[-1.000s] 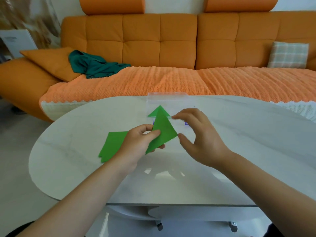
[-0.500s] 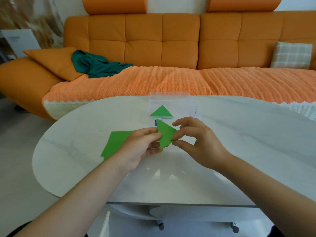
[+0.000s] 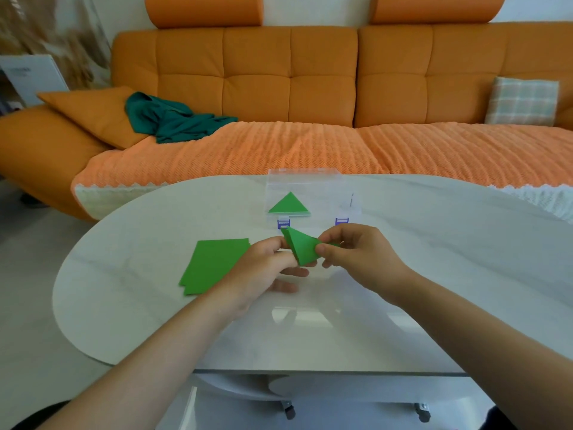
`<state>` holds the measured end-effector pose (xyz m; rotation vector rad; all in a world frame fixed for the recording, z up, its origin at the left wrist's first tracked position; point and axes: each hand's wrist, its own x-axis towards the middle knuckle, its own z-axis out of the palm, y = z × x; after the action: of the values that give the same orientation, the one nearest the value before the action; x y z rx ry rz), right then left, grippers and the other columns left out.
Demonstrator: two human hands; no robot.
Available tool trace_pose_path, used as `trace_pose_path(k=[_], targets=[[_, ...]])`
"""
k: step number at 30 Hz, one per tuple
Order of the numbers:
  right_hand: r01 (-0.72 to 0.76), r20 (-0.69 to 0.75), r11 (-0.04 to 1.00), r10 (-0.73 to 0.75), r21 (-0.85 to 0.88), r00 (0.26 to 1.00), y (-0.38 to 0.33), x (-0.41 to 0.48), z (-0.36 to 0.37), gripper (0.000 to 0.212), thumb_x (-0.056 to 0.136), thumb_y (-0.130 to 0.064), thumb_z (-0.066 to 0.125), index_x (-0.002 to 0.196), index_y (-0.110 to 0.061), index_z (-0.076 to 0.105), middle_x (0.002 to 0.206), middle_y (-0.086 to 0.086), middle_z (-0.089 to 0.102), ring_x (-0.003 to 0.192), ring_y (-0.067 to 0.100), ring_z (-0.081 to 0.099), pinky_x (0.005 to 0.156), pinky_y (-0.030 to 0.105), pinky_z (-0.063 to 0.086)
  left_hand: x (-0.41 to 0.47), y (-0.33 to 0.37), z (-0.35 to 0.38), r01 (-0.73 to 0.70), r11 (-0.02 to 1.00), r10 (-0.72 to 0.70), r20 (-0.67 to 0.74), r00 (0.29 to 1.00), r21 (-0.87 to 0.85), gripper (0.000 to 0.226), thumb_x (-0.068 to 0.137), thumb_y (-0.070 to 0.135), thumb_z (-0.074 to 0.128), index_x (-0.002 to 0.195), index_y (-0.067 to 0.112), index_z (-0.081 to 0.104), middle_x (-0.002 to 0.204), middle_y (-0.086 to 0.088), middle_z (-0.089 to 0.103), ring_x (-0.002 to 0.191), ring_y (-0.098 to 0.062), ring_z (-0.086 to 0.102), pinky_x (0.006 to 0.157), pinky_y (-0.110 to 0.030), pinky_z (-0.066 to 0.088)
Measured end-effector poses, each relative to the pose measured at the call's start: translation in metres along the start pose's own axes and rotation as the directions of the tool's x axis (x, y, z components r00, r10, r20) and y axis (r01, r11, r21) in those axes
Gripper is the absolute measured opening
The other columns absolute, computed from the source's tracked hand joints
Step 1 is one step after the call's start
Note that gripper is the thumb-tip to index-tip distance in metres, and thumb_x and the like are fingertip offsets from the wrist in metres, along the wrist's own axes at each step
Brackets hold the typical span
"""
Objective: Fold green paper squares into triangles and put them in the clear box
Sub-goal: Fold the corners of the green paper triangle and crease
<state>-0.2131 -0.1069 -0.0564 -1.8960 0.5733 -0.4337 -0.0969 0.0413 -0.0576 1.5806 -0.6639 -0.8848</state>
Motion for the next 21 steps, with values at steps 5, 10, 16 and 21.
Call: trace_pose_path(k=[5, 10, 16, 21], targets=[[0.033, 0.002, 0.999, -0.033, -0.001, 0.999, -0.002, 0.000, -0.001, 0.011, 0.086, -0.016, 0.074, 0.095, -0.020, 0.069, 0.082, -0.002, 0.072, 0.067, 0.014, 0.070, 0.064, 0.022, 0.050, 0.006, -0.008, 0.001, -0.141, 0.989, 0.147, -0.192, 0.970, 0.047, 0.007, 0.094, 0.013, 0.064, 0.095, 0.009, 0.069, 0.089, -0.005, 0.077, 0.082, -0.014, 0.072, 0.068, -0.032, 0.061], [0.013, 0.000, 1.000, -0.013, -0.010, 1.000, -0.004, 0.001, -0.001, 0.013, 0.088, -0.019, 0.072, 0.099, -0.025, 0.073, 0.081, -0.003, 0.074, 0.062, 0.007, 0.065, 0.072, 0.026, 0.055, 0.009, -0.012, 0.001, -0.131, 0.990, 0.137, -0.159, 0.978, 0.049, 0.012, 0.097, 0.008, 0.058, 0.097, -0.001, 0.067, 0.088, -0.011, 0.076, 0.082, -0.018, 0.074, 0.062, -0.027, 0.059], [-0.033, 0.034, 0.999, 0.035, -0.042, 0.999, -0.005, 0.002, -0.007, 0.008, 0.088, -0.022, 0.071, 0.083, -0.024, 0.077, 0.077, 0.005, 0.074, 0.062, 0.008, 0.062, 0.080, 0.042, 0.056, 0.009, -0.013, 0.001, -0.151, 0.987, 0.158, -0.144, 0.977, 0.055, 0.013, 0.096, 0.008, 0.060, 0.102, 0.001, 0.069, 0.088, -0.011, 0.076, 0.086, -0.020, 0.074, 0.065, -0.028, 0.060], [-0.064, 0.092, 0.997, 0.068, -0.044, 0.993, -0.003, 0.006, -0.013, 0.010, 0.088, -0.022, 0.072, 0.080, -0.024, 0.077, 0.071, -0.002, 0.071, 0.063, 0.009, 0.060, 0.074, 0.032, 0.049, 0.009, -0.011, -0.006, -0.291, 0.947, 0.309, -0.146, 0.940, 0.133, 0.032, 0.089, 0.003, 0.069, 0.116, 0.019, 0.068, 0.078, -0.010, 0.072, 0.078, -0.019, 0.072, 0.066, -0.030, 0.060]])
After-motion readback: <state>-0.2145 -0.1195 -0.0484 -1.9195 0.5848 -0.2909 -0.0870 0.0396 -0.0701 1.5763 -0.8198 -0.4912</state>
